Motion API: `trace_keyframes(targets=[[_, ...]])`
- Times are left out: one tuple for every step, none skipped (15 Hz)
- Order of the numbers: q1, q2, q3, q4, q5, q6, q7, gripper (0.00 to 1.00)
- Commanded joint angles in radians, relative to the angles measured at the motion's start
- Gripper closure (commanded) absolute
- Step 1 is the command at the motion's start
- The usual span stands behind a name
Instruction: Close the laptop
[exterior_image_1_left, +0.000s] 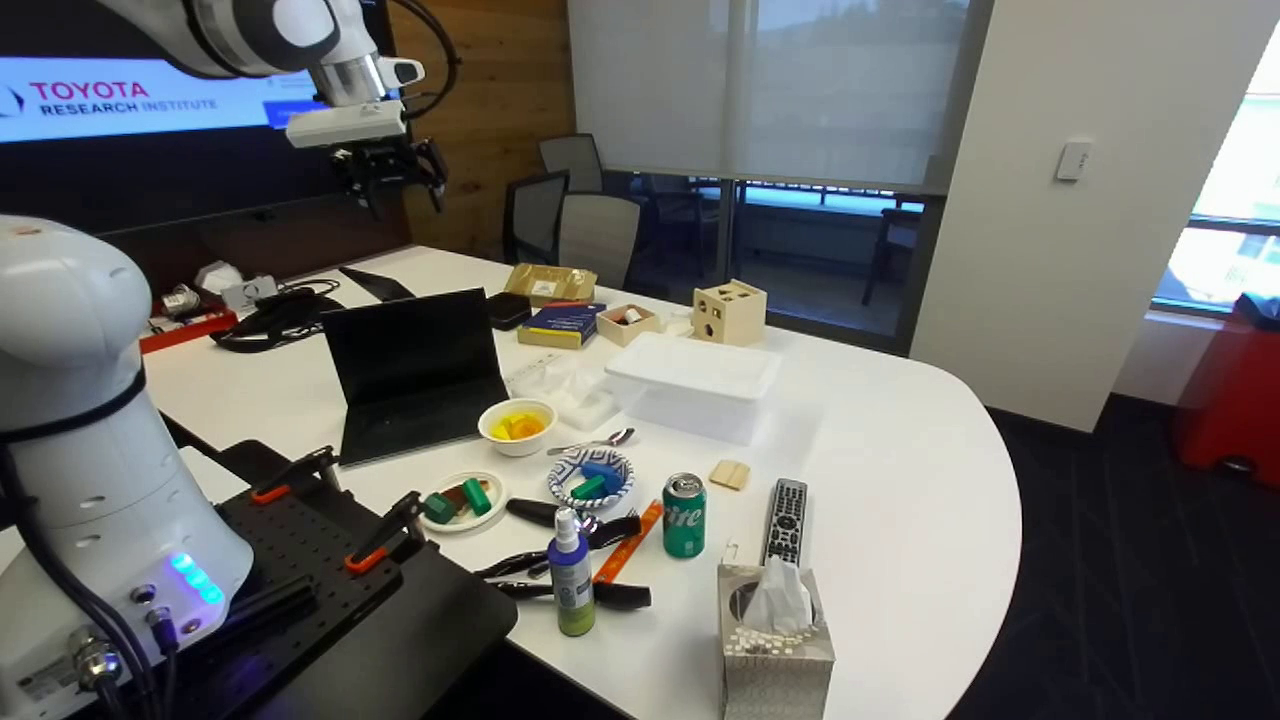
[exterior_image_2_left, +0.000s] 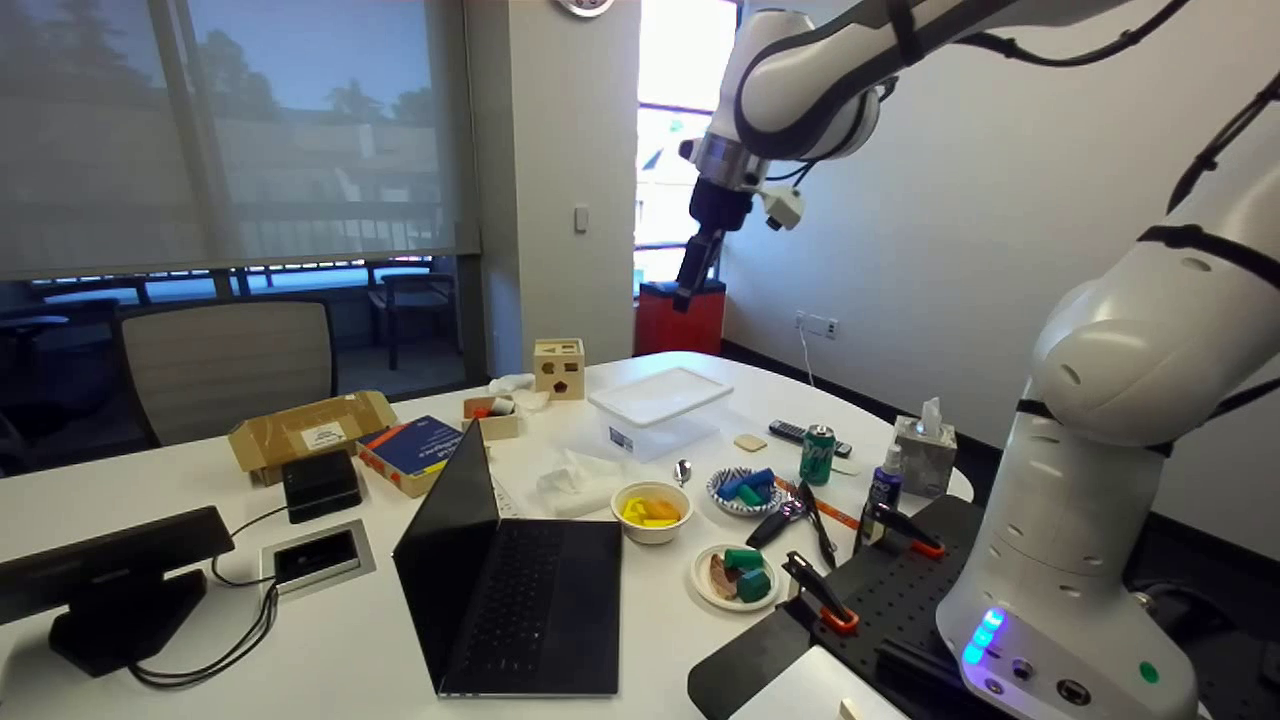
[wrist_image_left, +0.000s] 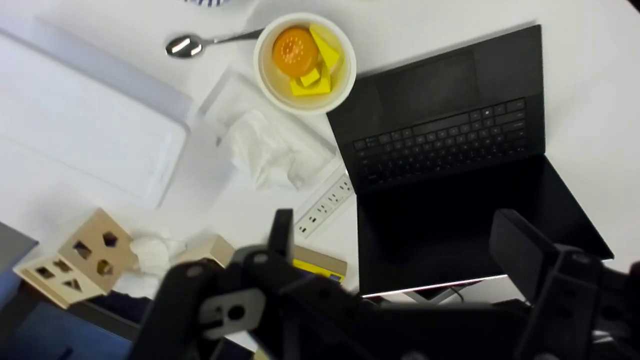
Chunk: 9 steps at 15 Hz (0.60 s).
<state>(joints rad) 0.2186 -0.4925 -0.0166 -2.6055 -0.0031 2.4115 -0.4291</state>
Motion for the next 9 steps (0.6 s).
trace_keyframes(targets=[[0.056,0.259,0.03,0.17,-0.017,0.12,-0.102,0.0],[0.068,0.323,0.044,0.215,-0.015,0.147,-0.132,0.0],[0.081,0.39,0.058,0.263,-0.004,0.166,-0.171,0.0],[0.092,0.455,0.072,0.314,0.016,0.18,-0.218,0.0],[0.097,0.518,0.092,0.367,0.047,0.191,-0.273,0.0],[0.09,0.582,0.12,0.426,0.061,0.192,-0.318,0.0],[0.078,0.645,0.153,0.488,0.063,0.184,-0.351,0.0],[0.108,0.709,0.14,0.552,0.044,0.174,-0.376,0.0],[0.061,0.773,0.207,0.619,0.026,0.163,-0.397,0.0]])
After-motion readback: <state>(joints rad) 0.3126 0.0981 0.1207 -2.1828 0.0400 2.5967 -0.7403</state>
